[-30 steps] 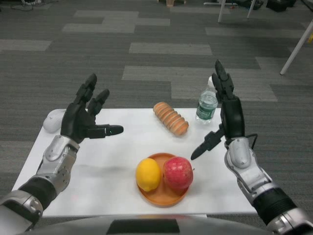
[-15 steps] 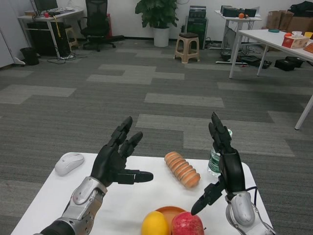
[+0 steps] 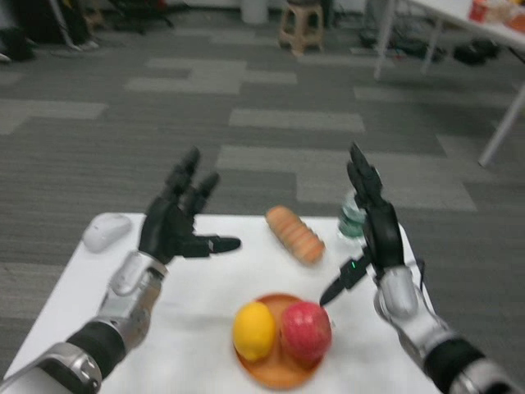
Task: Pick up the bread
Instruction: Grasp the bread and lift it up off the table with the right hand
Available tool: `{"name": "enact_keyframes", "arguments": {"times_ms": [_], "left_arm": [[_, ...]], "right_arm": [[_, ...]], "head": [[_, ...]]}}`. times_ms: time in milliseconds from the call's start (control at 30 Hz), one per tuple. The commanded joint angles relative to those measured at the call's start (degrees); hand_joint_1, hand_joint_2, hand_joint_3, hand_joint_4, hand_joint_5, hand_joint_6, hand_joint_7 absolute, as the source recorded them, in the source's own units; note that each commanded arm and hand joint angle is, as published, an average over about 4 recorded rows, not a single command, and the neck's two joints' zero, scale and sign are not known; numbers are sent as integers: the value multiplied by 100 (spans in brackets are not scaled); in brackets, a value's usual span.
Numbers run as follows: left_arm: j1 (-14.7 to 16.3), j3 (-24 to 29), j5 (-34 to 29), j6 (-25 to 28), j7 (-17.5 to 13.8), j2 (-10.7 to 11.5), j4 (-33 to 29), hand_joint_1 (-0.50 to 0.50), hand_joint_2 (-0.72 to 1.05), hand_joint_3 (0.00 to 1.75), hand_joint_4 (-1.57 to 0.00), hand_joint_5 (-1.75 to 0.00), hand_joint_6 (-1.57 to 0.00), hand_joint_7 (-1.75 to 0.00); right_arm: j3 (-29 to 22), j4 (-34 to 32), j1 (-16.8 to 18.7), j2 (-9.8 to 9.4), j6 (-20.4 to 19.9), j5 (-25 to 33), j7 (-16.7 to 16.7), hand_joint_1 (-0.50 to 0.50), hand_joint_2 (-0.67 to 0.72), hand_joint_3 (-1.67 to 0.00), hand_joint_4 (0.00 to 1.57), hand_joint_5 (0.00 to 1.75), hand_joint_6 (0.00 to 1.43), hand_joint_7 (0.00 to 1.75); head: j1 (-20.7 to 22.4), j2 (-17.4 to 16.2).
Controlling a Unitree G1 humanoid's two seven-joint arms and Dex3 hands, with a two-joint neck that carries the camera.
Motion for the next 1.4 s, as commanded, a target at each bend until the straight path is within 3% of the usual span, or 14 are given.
{"name": "enact_keyframes", "arguments": {"times_ms": [33,367,633,900,1033,1200,1400], "left_arm": [[43,137,3,-53,5,107,176,50,52,4,0,-41,0,0],[-69,139,-39,-45,-17,210,603,50,52,0,0,-41,0,0],[-188,-59,-210,-23,-22,337,840,50,52,0,0,-41,0,0],[-275,-186,-329,-14,-22,416,998,50,52,7,0,-41,0,0],[-317,-217,-338,6,-22,425,1036,50,52,4,0,-41,0,0],[-350,-265,-338,8,-22,421,1095,50,52,9,0,-41,0,0],[-368,-320,-338,8,-22,379,1126,50,52,9,0,-41,0,0]], "right_arm": [[-49,144,-159,-106,-31,49,4,-42,53,0,0,0,0,0],[6,282,-398,-293,215,44,256,-42,33,0,0,0,0,0],[90,322,-715,-232,848,40,907,-42,8,0,0,0,0,0],[151,713,-1093,182,1125,-158,1496,-42,-16,0,0,0,0,0],[144,812,-1334,371,1505,-822,1632,-42,-22,0,0,0,0,0],[37,787,-1383,625,2118,-1410,1825,-42,-22,-4,0,0,0,0],[-871,741,-1345,1188,2812,-2880,2102,-42,-27,-4,0,0,0,0]], "head": [[-125,-164],[-595,-319],[-890,-391],[-1066,-404],[-1051,-403],[-1268,-385],[-1378,-354]]}}
